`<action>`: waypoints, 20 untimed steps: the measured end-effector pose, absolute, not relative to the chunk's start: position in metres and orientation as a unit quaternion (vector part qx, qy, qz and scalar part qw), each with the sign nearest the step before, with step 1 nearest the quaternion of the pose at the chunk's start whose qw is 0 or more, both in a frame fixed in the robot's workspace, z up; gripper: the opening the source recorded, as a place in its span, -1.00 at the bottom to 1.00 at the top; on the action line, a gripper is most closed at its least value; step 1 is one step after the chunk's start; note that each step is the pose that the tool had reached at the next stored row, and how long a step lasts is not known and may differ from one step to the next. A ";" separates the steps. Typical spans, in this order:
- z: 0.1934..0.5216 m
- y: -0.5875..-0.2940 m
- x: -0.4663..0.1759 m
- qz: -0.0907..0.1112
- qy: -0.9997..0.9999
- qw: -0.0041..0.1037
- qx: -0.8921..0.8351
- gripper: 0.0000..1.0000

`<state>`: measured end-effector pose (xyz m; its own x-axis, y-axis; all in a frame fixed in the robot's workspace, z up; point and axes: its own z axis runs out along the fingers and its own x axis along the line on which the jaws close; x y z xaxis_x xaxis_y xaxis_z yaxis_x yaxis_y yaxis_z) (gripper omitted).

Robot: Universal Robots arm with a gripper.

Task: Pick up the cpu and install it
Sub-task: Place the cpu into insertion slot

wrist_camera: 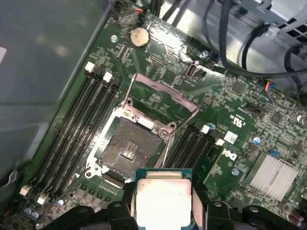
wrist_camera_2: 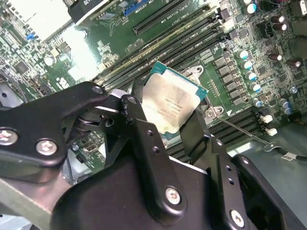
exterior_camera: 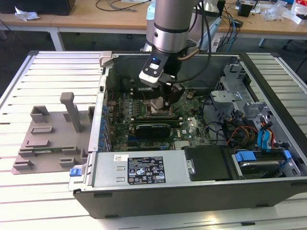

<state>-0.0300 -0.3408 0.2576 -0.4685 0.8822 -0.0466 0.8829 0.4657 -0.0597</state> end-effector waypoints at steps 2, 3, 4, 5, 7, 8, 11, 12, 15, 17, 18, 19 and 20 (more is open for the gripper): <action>0.257 -0.341 -0.030 -0.038 0.850 0.005 0.525 0.10; 0.258 -0.341 -0.030 -0.039 0.847 0.004 0.530 0.10; 0.258 -0.341 -0.030 -0.039 0.845 0.004 0.534 0.10; 0.257 -0.341 -0.030 -0.039 0.840 0.004 0.542 0.10; 0.257 -0.341 -0.030 -0.039 0.829 0.003 0.557 0.10; 0.257 -0.341 -0.030 -0.039 0.827 0.003 0.561 0.10; 0.257 -0.341 -0.030 -0.039 0.813 0.002 0.581 0.10; 0.257 -0.341 -0.030 -0.039 0.811 0.002 0.584 0.10; 0.257 -0.341 -0.030 -0.039 0.791 0.001 0.610 0.10; 0.257 -0.341 -0.030 -0.039 0.777 0.000 0.629 0.10; 0.257 -0.341 -0.030 -0.039 0.768 -0.001 0.639 0.10; 0.257 -0.341 -0.030 -0.039 0.762 -0.001 0.646 0.10; 0.257 -0.341 -0.030 -0.039 0.758 -0.001 0.651 0.10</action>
